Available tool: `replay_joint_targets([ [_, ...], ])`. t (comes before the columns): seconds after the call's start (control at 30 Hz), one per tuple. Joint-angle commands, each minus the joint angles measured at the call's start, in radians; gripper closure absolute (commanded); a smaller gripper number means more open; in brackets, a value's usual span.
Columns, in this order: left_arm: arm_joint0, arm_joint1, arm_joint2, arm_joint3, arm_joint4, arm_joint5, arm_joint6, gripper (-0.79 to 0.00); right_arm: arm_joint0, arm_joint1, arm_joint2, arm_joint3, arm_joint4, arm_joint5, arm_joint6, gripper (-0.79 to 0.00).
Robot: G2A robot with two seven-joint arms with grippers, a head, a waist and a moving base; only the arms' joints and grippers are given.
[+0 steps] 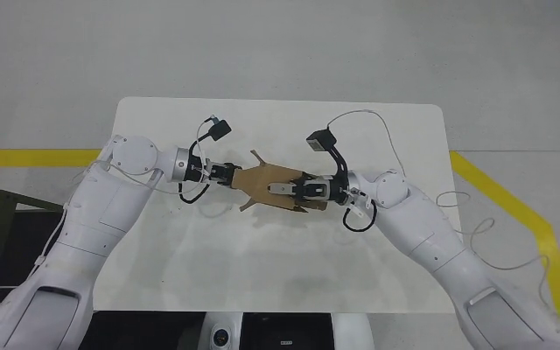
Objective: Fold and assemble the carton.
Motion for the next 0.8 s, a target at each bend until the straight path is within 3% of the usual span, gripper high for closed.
replay_joint_targets([
  [0.0,-0.001,0.000,0.001,0.003,-0.001,-0.001,0.001,-0.785,0.003,0.000,-0.005,0.002,0.004,-0.002,-0.002,0.000],
  [0.5,0.012,0.008,-0.012,0.031,0.034,-0.015,0.000,-0.785,0.000,0.016,0.020,0.052,-0.004,-0.095,-0.095,0.000],
  [0.77,0.050,0.015,-0.003,-0.017,0.039,-0.015,-0.047,-0.785,-0.006,0.018,0.027,0.068,-0.022,-0.112,-0.112,0.000],
])
